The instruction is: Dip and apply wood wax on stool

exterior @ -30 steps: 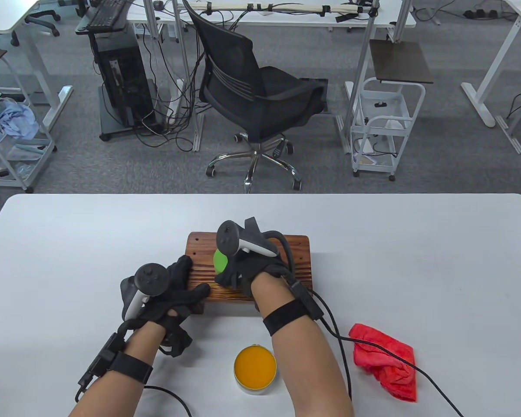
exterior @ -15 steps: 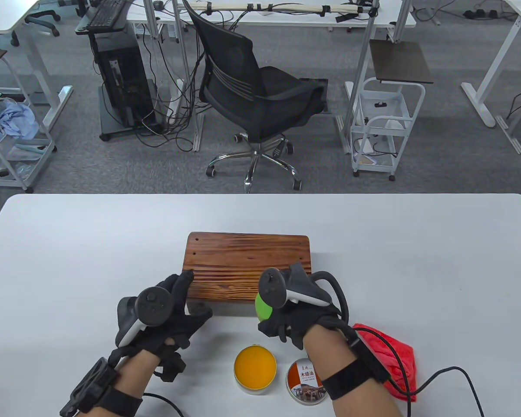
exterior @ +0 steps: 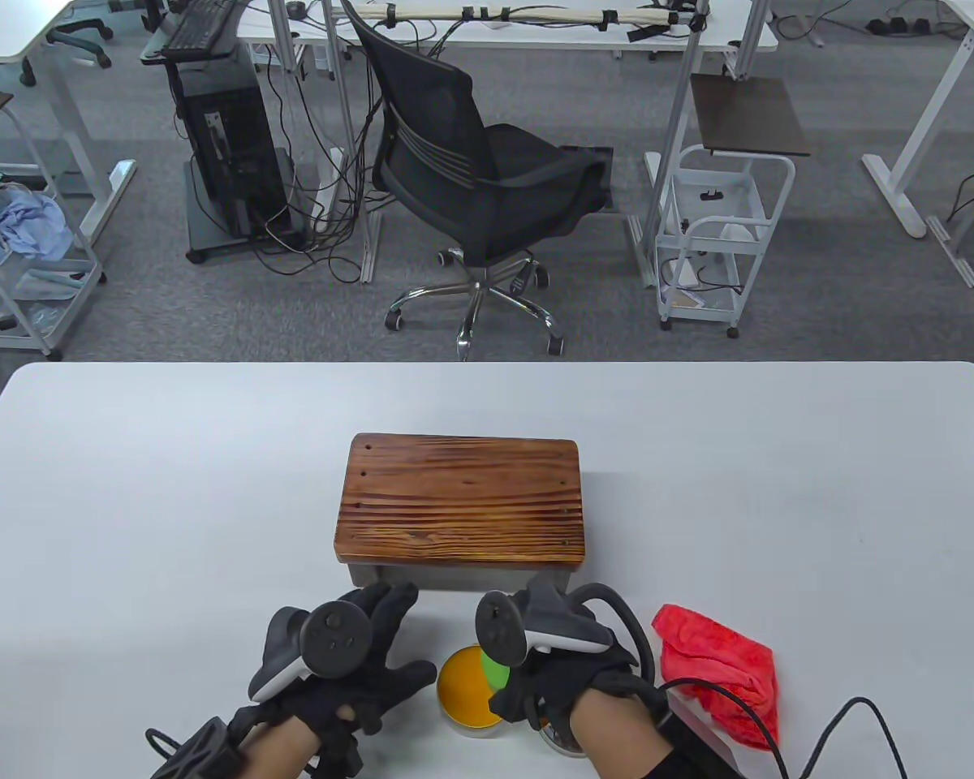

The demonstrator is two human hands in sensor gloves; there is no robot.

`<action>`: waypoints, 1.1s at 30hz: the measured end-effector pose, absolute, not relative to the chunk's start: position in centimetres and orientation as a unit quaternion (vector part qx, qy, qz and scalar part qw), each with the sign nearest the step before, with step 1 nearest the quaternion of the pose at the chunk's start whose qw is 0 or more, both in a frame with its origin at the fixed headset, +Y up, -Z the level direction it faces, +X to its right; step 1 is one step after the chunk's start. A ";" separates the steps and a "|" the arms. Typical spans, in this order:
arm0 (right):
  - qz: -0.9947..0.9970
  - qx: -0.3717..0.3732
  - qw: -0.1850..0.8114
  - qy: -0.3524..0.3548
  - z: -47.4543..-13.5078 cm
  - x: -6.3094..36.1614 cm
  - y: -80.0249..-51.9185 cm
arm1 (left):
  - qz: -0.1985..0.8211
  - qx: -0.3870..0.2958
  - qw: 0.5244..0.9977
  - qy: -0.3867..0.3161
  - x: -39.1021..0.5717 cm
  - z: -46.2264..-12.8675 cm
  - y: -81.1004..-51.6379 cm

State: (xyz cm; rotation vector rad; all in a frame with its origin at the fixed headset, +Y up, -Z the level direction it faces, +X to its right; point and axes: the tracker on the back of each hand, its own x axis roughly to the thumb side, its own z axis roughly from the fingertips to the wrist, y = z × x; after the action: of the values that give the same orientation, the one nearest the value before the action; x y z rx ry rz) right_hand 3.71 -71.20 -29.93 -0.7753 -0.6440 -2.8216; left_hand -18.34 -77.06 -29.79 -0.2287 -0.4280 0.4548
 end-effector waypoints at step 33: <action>-0.921 -0.247 0.205 -0.222 -29.3 -0.4 -74.1 | 0.133 -0.244 0.923 -0.265 -15.0 -30.2 -82.5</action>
State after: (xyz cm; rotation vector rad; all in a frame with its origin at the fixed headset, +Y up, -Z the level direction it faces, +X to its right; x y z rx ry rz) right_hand -0.44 -74.13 -29.34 -0.6887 -0.6191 -2.5663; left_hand -15.01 -82.53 -30.21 -0.5011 -0.5441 0.2725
